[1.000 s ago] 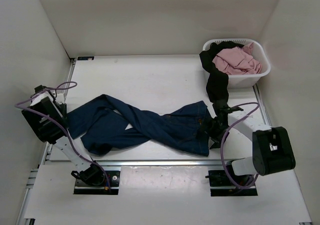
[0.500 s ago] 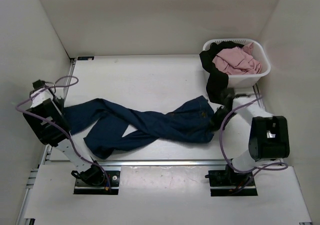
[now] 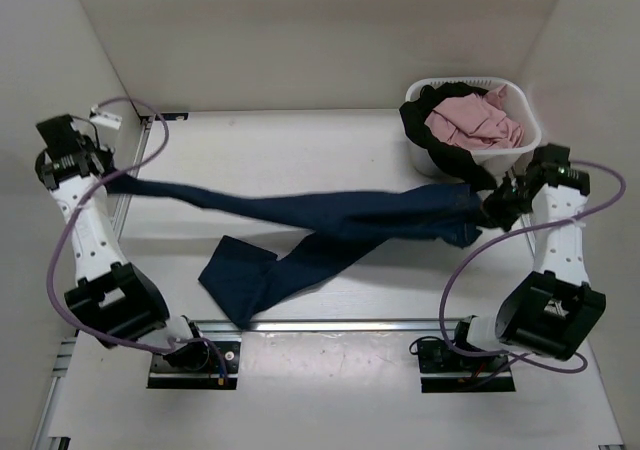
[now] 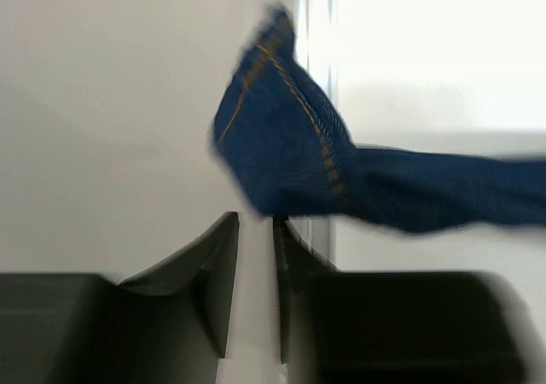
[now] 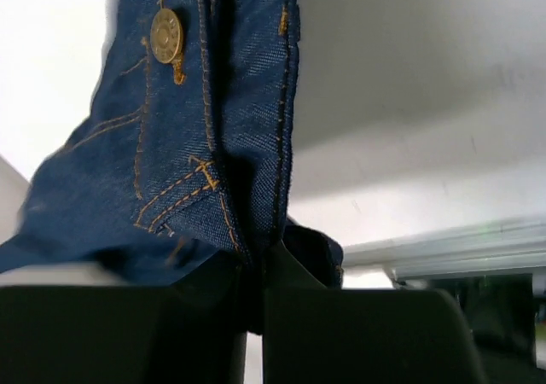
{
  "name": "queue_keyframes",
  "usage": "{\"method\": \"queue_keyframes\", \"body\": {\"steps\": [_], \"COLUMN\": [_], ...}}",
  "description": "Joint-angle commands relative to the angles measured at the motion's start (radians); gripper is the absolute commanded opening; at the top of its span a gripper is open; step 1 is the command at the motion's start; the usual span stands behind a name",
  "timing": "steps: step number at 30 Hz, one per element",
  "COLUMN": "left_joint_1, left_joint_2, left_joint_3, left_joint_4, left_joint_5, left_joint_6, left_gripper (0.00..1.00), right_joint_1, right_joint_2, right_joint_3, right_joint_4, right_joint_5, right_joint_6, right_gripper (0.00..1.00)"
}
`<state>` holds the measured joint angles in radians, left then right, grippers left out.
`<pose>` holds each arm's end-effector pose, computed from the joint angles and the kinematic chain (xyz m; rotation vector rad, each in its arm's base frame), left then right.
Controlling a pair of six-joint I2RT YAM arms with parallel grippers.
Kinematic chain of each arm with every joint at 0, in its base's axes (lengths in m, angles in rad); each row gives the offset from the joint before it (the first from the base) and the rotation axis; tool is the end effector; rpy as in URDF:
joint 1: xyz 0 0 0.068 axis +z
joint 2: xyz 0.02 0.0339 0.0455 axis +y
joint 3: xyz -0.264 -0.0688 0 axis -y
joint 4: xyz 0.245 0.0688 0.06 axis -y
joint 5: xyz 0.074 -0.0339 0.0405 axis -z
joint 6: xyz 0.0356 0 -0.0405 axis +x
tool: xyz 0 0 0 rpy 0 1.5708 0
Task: Fold and stack the trousers
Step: Flatten the trousers out
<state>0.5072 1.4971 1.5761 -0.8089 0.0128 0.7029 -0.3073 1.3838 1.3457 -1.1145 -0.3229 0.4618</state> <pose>0.2815 0.1559 0.3829 0.2390 2.3652 0.5921 0.2529 -0.0684 0.3250 0.9299 2.5476 0.4845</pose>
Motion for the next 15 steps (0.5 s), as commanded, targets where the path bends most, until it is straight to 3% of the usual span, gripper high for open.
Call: {"method": "queue_keyframes", "body": {"steps": [1,2,3,4,6,7,10,15], "left_joint_1": [0.013,0.013,0.013,0.013,0.013,0.013,0.025,0.025], "left_joint_2": [-0.092,-0.144,-0.168,-0.188,-0.231,-0.242,-0.273,-0.207], "left_joint_3": [-0.229,-0.358,-0.42,-0.477,-0.611,-0.643,-0.676,-0.458], "left_joint_4": [-0.061,-0.061,-0.07,-0.085,-0.14,-0.204,-0.263,-0.229], "left_joint_5": [0.004,0.004,0.004,-0.01,-0.019,-0.019,-0.019,0.041], "left_joint_6": [0.124,0.135,0.144,0.155,0.205,0.23,0.3,0.167], "left_gripper": [0.38,0.41,0.43,0.46,0.73,0.77,0.8,0.87], "right_joint_1": [-0.036,-0.047,-0.056,-0.056,-0.082,-0.082,-0.092,-0.092], "right_joint_2": [-0.098,-0.114,-0.126,-0.135,-0.147,-0.158,-0.167,-0.167], "right_joint_3": [-0.19,-0.286,-0.325,-0.357,-0.428,-0.448,-0.473,-0.445], "right_joint_4": [-0.021,0.016,0.033,0.033,0.061,0.061,0.088,0.088], "right_joint_5": [-0.033,-0.044,-0.044,-0.033,0.013,0.024,0.073,0.21], "right_joint_6": [0.003,0.003,0.015,0.015,0.015,0.015,0.024,0.034], "right_gripper": [0.0,0.02,0.14,0.18,0.31,0.56,0.8,0.89]}}
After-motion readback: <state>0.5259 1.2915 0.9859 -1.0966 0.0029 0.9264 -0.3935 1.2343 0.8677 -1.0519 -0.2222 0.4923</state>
